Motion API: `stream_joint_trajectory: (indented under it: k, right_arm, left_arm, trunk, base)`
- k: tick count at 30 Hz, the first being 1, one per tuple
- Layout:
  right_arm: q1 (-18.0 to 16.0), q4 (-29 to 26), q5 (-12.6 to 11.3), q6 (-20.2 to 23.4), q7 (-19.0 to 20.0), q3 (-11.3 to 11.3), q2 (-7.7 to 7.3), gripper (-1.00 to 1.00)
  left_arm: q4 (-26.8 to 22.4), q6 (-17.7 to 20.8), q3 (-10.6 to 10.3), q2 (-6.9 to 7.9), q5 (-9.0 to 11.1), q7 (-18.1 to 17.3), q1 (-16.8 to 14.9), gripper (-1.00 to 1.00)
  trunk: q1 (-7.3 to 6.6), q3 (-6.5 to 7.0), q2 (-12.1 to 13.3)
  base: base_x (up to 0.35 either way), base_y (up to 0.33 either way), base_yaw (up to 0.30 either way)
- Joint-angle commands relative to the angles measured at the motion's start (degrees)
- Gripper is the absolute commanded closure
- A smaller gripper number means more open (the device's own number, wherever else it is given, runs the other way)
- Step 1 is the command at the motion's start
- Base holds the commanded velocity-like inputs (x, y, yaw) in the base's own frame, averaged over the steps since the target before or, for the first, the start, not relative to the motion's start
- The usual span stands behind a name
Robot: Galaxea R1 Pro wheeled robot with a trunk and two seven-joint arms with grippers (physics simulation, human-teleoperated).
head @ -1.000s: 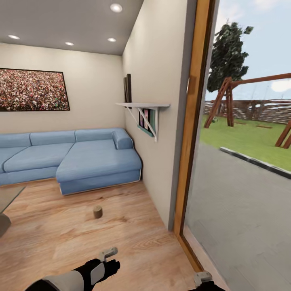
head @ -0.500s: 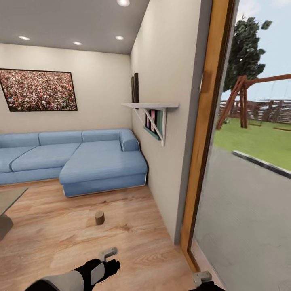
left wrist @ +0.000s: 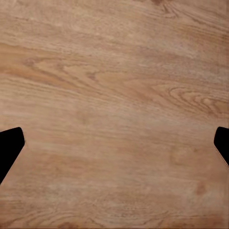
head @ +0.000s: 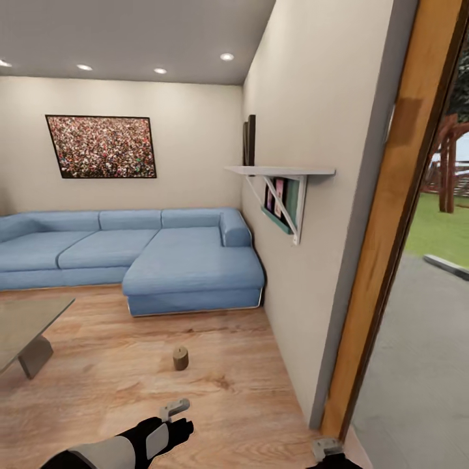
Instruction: Place each of the two pumpkins and all three candles from the living room inside a cabinet in the living room (use any cabinet), then make sure every cabinet is closed, and position the cauldron so it is next to a table in the living room.
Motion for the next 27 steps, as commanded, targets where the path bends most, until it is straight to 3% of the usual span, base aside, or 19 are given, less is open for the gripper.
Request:
stream_joint_trajectory:
  k: [1, 27]
  right_arm:
    - [0.0, -0.1, -0.5, 0.3, -0.2, 0.5, -0.02, -1.00]
    - [0.0, -0.1, -0.5, 0.3, -0.2, 0.5, -0.02, -1.00]
  left_arm:
    - [0.1, 0.1, -0.5, -0.04, 0.5, 0.1, -0.1, -1.00]
    - [0.1, 0.1, -0.5, -0.04, 0.5, 0.1, -0.1, -1.00]
  trunk:
    - [0.03, -0.06, 0.0]
    - [0.03, 0.72, 0.0]
  base:
    - [0.333, 0.059, 0.283]
    - [0.334, 0.069, 0.268]
